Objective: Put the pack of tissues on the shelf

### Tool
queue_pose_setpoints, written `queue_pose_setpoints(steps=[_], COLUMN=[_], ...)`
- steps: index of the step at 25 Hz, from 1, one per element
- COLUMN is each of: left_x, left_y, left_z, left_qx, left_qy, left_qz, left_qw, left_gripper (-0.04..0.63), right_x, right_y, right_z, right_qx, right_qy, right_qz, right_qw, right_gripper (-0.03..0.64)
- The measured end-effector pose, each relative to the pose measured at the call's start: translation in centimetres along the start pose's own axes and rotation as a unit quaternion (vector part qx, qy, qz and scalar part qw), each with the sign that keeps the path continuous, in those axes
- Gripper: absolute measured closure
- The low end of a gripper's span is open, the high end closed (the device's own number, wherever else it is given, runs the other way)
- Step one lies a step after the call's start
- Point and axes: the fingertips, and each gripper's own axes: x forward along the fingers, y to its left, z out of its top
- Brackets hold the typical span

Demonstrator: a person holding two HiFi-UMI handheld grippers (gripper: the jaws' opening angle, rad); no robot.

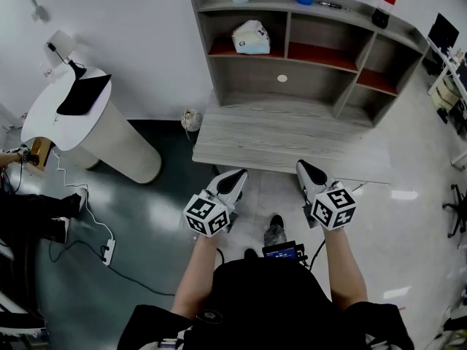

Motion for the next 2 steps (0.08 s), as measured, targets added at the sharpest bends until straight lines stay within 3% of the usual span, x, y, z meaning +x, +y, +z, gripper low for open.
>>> queue_pose_setpoints(steps=[2], left_x=[0.08], left_y=[0.01], left_z=[0.00], left_qx=[0.001], left_qy=[0.000], left_qz=[0.000], left_qw=[1.0000], left_gripper=[0.594], right_x=[0.03], right_y=[0.01], right_z=[0.05], right_qx=[0.000], right_qy=[0.000], right_qz=[0.001], right_qw=[1.000], right_gripper=[0.614])
